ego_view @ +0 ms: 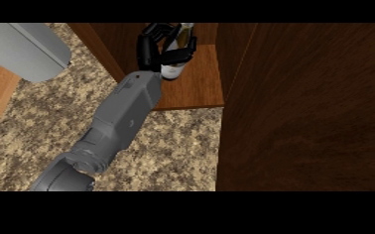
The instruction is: Pick up the wine, place it into the cabinet and close the cabinet
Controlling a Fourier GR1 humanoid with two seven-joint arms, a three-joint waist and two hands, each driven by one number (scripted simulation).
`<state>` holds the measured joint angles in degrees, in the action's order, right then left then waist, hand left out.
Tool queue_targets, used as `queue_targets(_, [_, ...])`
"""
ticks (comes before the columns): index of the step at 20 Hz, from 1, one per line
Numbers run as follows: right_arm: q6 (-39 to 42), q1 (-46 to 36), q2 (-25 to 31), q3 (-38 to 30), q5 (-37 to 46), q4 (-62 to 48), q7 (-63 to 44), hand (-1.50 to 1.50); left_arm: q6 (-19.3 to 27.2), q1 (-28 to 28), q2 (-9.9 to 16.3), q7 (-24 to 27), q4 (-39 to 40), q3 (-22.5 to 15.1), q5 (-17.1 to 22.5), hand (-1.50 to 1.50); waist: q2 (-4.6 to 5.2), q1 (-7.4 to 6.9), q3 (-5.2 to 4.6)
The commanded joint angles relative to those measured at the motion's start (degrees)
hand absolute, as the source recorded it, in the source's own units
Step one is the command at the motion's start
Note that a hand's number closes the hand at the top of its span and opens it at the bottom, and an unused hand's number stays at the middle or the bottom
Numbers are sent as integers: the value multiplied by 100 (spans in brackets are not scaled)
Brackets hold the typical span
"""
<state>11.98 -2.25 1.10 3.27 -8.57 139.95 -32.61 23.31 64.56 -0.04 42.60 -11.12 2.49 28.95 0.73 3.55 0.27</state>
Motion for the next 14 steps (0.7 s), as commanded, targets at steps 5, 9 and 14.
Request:
queue_targets(5, [-74, -89, 28, -38, -349, 333, -229, -150, 83, 69, 182, -26, 391, 87, -109, -150, 43, -16, -29])
queue_targets(9, [-55, 9, -42, 75, -272, 368, -123, -150, 347, 199, 120, -129, 536, 49, -216, -150, 54, 39, -29])
queue_targets(14, [-179, -313, -27, 34, -125, 171, -231, -150, 514, -1, 50, 163, 628, -26, -371, -150, 76, 37, -33])
